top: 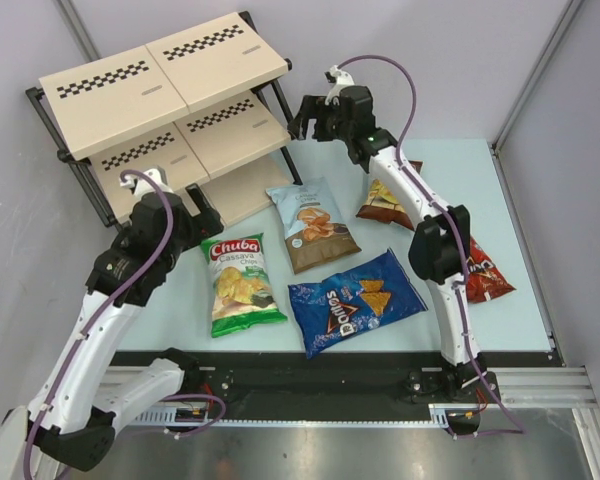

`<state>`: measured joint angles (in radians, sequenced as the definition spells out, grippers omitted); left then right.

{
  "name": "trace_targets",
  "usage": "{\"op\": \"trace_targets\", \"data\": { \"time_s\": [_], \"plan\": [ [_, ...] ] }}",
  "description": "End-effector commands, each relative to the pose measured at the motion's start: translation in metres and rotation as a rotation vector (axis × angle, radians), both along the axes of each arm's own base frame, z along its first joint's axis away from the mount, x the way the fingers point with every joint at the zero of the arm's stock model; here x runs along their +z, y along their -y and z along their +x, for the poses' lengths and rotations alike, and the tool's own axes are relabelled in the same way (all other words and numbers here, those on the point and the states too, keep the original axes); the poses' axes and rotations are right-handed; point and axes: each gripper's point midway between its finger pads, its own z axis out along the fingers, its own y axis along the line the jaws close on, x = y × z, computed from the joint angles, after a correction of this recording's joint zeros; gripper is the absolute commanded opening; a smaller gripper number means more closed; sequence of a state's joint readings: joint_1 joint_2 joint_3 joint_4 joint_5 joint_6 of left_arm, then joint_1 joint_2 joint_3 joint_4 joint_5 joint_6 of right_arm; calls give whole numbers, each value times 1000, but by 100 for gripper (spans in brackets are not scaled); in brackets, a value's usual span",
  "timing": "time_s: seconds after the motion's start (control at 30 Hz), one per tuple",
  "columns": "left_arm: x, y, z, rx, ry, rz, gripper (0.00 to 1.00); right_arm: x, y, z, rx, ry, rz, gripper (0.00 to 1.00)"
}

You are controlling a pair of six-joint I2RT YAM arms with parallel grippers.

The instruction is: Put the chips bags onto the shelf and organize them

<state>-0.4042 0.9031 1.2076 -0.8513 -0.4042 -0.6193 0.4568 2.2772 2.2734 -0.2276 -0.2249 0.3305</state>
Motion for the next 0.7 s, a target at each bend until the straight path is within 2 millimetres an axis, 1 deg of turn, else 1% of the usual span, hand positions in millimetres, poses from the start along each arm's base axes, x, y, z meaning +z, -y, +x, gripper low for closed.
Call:
{"op": "trace_targets", "data": {
  "time_s": [0.0,0.03,0.17,0.27,0.3,0.4,0.57,0.67],
  "plan": [
    [10,9,5,-83,-6,27,100,13,-4,25,-3,105,18,90],
    [8,11,8,-89,-20,33,100,8,-7,26,-9,105,7,91],
    [3,16,13,-114,-51,45,100,4,-4,33,-39,116,-1,92],
    [0,18,16,-127,-71,63,100,9,-3,39,-32,136,36,91],
    [2,19,18,-132,-70,67,100,16,-5,40,-29,164,52,91],
    [3,21,24,-144,-70,88,100,23,-10,43,-28,200,79,91],
    [1,25,31,-168,-78,105,100,15,-16,49,-25,193,134,91],
    [-1,21,29,-144,-82,109,100,5,-22,52,-24,188,161,90]
  ]
}}
